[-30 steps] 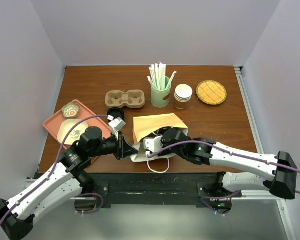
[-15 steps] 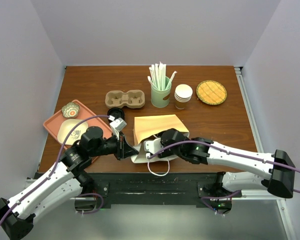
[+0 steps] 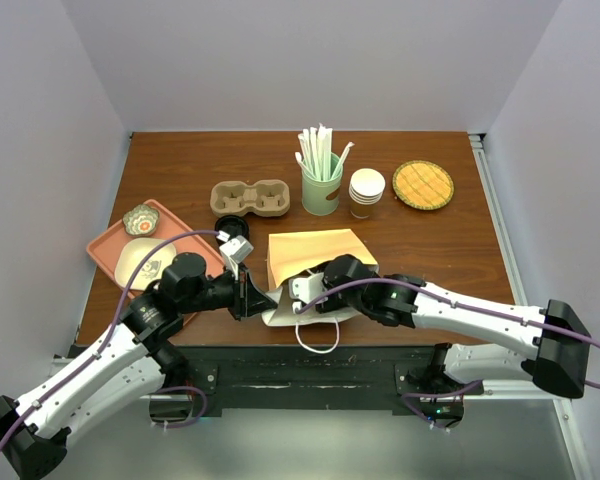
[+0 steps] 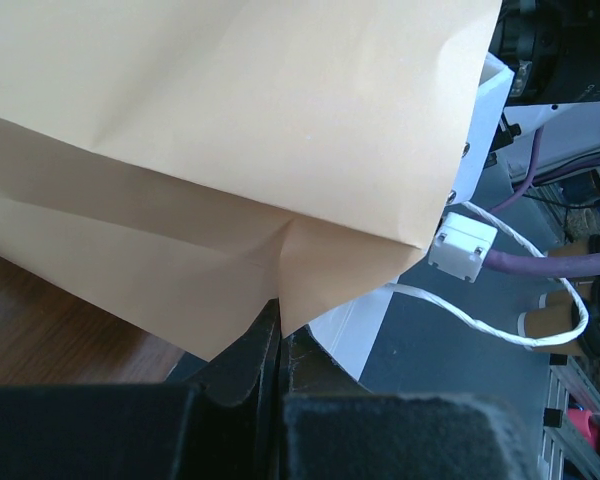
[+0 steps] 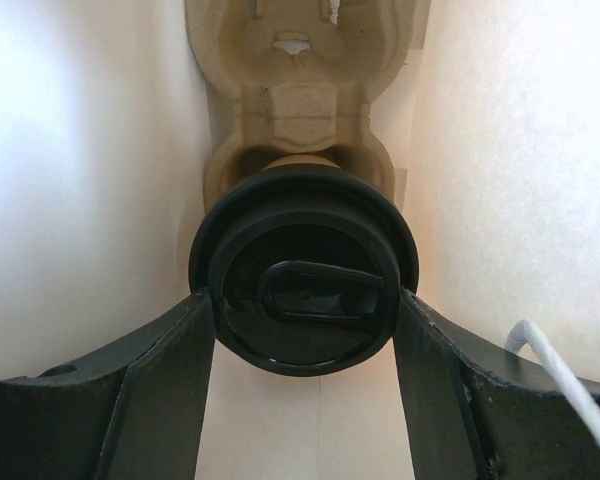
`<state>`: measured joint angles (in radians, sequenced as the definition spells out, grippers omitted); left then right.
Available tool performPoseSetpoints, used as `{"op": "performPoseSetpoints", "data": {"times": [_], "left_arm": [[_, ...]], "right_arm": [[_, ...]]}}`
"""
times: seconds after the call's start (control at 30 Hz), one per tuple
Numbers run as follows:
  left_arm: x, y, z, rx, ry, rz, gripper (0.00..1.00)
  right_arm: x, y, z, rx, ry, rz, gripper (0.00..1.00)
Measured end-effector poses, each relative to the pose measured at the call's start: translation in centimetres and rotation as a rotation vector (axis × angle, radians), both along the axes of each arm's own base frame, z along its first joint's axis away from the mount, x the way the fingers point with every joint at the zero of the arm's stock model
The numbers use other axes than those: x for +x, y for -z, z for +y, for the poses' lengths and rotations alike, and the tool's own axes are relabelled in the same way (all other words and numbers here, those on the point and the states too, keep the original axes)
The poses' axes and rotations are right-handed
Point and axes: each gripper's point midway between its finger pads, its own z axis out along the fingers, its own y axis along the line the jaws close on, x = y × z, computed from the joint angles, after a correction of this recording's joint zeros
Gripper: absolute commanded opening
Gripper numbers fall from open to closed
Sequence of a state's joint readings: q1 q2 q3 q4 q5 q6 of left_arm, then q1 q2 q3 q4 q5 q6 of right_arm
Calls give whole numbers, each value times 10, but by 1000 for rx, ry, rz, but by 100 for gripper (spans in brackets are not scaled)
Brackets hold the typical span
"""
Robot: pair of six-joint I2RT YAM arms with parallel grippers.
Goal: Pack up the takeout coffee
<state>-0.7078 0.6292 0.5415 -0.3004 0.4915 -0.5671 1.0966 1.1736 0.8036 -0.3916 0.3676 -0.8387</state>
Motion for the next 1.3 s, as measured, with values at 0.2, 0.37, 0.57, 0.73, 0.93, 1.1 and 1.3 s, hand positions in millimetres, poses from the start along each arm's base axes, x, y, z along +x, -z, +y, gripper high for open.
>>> {"op": "performPoseSetpoints", "data": {"times": [0.2,0.37,0.57,0.73,0.93,1.1,1.3], "left_arm": [[0,0,0,0,-1,1,0],[0,0,0,0,-1,1,0],[0,0,0,0,-2,0,0],[0,0,0,1,-2,0,0],[0,0,0,1,-2,0,0],[1,0,0,2,-5,0,0],[1,1,1,3,-6,0,0]], "right_arm": [[2,4,1,7,4,-2,32],[5,7,4,11,5,-9,32],[6,9,5,17,6,-15,33],[7,10,6,22,6,-19,37],[9,11,8,22,9,-23,40],[10,13,10,22,10,-25,40],[11,13,11,22,12,-26,41]]}}
